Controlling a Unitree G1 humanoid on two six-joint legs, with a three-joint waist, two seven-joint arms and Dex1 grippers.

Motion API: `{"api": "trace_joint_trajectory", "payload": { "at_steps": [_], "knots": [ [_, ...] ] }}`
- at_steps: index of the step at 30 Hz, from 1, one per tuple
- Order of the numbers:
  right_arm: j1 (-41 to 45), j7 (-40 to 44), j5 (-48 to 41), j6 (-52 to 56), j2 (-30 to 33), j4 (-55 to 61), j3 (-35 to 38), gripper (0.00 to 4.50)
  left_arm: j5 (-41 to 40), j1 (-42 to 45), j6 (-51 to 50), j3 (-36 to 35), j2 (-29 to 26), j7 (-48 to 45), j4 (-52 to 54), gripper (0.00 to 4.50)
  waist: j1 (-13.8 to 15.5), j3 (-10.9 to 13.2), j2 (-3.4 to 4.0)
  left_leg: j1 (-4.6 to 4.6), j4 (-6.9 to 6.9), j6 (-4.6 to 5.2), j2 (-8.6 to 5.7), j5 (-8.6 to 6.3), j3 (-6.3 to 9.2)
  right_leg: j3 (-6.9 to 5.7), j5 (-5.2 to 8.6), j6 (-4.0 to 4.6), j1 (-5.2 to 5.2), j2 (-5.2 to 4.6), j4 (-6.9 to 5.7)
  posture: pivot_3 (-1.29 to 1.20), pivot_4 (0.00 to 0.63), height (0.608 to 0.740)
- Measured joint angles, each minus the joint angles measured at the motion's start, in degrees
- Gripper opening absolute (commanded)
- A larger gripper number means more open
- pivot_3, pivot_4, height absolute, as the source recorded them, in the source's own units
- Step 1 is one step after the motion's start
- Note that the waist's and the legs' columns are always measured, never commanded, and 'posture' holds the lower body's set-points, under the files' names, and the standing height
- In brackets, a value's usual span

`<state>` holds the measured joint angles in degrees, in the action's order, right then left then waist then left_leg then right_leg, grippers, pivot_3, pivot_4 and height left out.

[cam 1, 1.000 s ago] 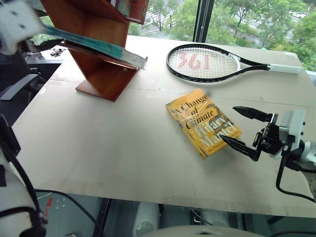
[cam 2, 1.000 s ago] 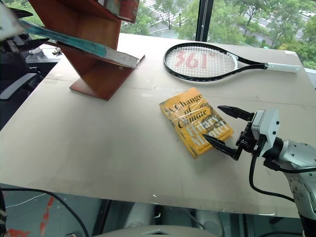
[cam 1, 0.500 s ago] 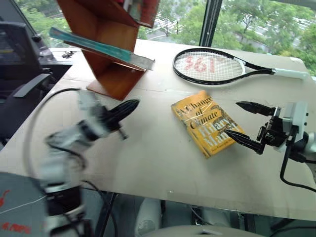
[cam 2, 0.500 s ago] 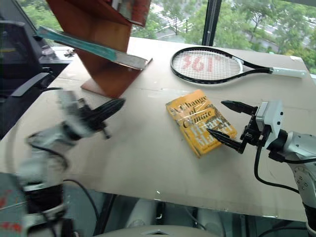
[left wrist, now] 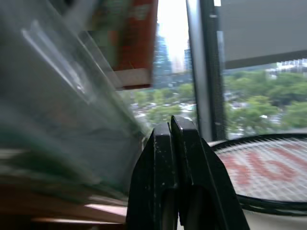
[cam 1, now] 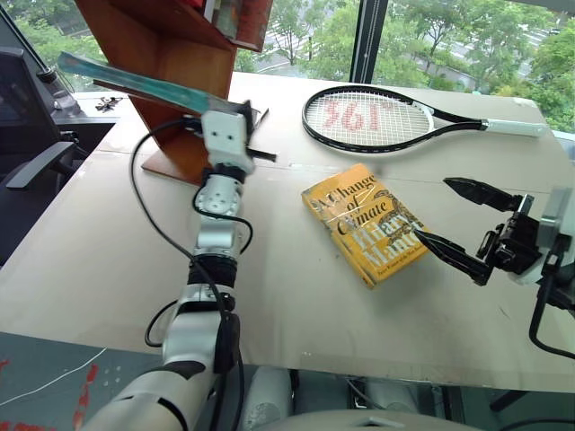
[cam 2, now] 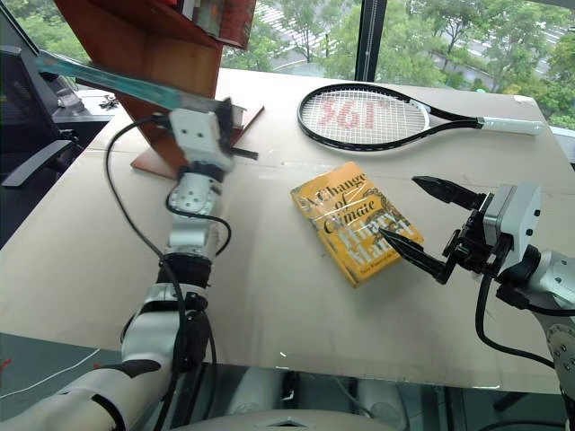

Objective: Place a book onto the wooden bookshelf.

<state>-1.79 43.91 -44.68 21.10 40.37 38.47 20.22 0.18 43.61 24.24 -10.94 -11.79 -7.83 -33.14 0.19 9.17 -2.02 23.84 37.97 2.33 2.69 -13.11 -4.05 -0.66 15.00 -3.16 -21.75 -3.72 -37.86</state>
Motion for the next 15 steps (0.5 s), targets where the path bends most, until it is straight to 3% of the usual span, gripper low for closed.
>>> {"api": "trace_joint_trajectory", "payload": {
  "at_steps": [8,15],
  "knots": [
    [1.5,-2.3,-1.1,-0.2,-2.7,1.3,-1.1,4.50,-6.1,-1.3,0.8,-0.4,-1.3,-4.8,-0.9,0.05,-0.8,0.0,0.01,-0.05,-0.02,-0.01,0.02,0.00,-0.01,0.00,-0.01,-0.01,0.02,0.03,-0.03,0.00,0.150,0.739],
    [2.5,-2.2,-1.2,-0.3,-3.6,1.4,-2.7,4.50,-10.5,-8.0,-4.8,3.8,-0.2,-14.2,7.4,0.05,-0.1,0.0,0.00,0.05,-0.03,-0.01,0.02,0.00,0.00,-0.02,-0.01,-0.02,0.01,-0.05,0.07,0.00,0.150,0.739]
  ]
}}
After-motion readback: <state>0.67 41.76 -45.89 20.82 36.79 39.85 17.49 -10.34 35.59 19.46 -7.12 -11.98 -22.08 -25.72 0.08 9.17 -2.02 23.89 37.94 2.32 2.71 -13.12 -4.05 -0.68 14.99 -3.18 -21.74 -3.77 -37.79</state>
